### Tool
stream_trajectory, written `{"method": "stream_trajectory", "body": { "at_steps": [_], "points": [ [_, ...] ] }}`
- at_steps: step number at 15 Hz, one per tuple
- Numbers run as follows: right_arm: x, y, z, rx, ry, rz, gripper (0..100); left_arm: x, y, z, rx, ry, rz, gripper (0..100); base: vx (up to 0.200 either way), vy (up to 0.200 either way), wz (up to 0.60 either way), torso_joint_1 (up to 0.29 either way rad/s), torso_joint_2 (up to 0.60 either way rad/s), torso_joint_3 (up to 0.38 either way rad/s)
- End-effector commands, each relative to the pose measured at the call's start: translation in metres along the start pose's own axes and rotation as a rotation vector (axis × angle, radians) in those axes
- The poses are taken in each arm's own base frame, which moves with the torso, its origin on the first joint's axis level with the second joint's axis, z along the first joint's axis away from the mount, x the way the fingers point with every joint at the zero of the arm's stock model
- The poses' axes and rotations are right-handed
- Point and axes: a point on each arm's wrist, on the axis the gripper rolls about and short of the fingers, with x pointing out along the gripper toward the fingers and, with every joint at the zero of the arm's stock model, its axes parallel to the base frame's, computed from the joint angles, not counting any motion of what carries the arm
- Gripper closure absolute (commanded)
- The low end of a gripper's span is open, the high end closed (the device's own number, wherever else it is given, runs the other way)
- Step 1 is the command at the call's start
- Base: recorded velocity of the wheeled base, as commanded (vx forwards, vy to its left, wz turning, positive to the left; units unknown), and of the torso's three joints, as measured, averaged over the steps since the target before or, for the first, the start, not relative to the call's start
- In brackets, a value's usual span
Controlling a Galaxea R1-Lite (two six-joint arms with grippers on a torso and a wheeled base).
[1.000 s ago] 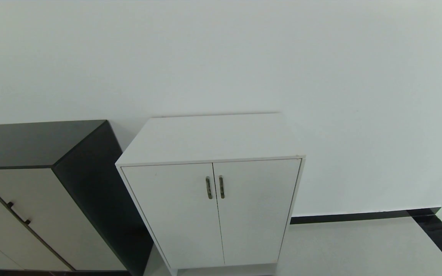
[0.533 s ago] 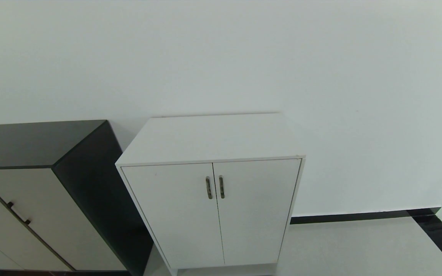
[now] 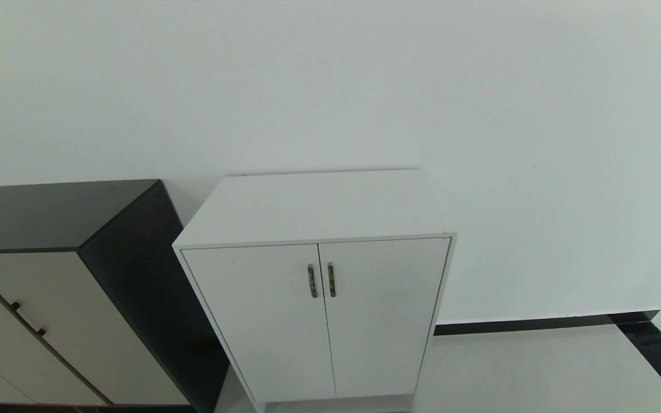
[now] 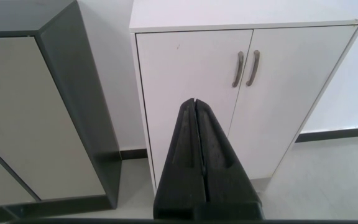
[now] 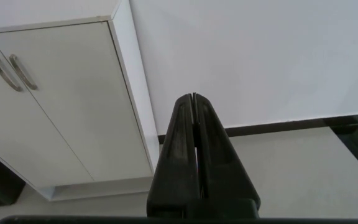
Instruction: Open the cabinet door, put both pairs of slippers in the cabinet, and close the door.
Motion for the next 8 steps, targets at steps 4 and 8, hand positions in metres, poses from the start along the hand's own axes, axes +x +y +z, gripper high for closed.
{"method": "stream_trajectory", "body": {
  "at_steps": [4, 8],
  "points": [
    [0.0002, 0.0, -0.0001, 0.0, 0.005, 0.001, 100, 0.0001, 0.0, 0.0, 0.0, 0.001, 0.001, 100, 0.0, 0.0, 0.0, 0.0, 0.0, 0.0],
    [0.0002, 0.0, -0.0001, -0.007, 0.005, 0.002, 100, 0.0001, 0.0, 0.0, 0.0, 0.001, 0.0, 100, 0.0, 0.0, 0.0, 0.0, 0.0, 0.0]
  ]
}}
